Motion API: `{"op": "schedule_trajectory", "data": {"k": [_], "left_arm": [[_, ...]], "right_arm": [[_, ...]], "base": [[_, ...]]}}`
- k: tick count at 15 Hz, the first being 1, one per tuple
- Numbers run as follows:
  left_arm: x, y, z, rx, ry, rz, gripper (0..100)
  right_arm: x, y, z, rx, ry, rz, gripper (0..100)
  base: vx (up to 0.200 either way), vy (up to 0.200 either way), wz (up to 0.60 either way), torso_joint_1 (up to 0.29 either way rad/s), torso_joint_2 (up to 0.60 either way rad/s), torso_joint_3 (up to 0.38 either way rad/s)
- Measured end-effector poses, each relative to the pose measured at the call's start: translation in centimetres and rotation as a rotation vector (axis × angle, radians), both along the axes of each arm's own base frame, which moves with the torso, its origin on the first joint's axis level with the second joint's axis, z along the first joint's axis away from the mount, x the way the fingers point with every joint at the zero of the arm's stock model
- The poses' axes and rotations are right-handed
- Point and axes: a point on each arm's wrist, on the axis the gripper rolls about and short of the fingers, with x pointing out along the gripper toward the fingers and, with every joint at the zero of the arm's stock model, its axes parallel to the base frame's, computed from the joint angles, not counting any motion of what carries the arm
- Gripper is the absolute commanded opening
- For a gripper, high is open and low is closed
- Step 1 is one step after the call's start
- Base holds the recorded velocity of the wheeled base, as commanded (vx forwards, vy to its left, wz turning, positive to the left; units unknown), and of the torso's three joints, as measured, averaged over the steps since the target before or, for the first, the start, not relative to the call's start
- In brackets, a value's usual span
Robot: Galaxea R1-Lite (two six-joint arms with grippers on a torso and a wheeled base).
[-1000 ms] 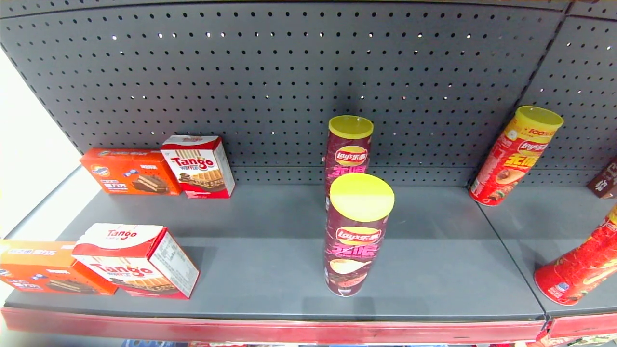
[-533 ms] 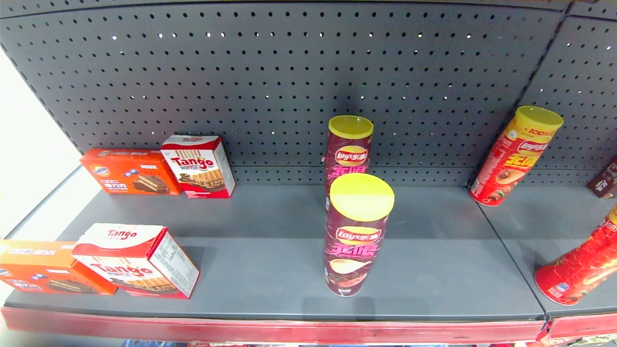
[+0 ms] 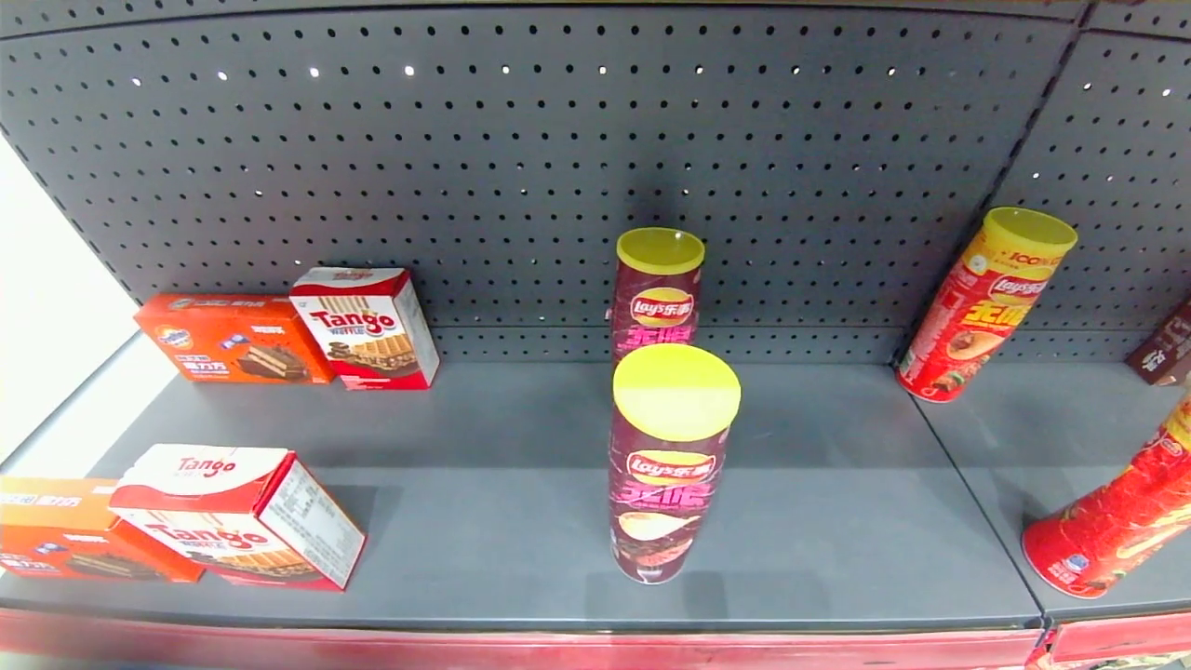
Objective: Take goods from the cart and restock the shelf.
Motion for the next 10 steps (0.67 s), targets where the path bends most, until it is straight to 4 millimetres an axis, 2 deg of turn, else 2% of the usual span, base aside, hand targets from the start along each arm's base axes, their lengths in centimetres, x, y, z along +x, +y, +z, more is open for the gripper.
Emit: {"op": "schedule_trajectory", "data": {"k": [1, 6, 9, 10], "left_arm": [[0.00, 0.00, -0.01, 0.004, 0.000, -0.002, 100], [0.01, 0.00, -0.04, 0.004, 0.001, -0.002, 100], [0.01, 0.00, -0.05, 0.004, 0.001, -0.003, 100], [0.01, 0.00, -0.05, 0.000, 0.001, -0.001, 100]], "right_arm": [[0.00, 0.00, 0.00, 0.000, 0.000, 0.000, 100], [0.00, 0.00, 0.00, 0.000, 0.000, -0.001, 100], [0.00, 0.00, 0.00, 0.000, 0.000, 0.000, 100], [0.00, 0.00, 0.00, 0.000, 0.000, 0.000, 100]], "base": [[-0.200, 0.000, 0.00, 0.007, 0.00, 0.002], [0.000, 0.000, 0.00, 0.000, 0.00, 0.000], [-0.200, 0.000, 0.00, 0.020, 0.01, 0.001], [0.000, 0.000, 0.00, 0.000, 0.00, 0.000]]}}
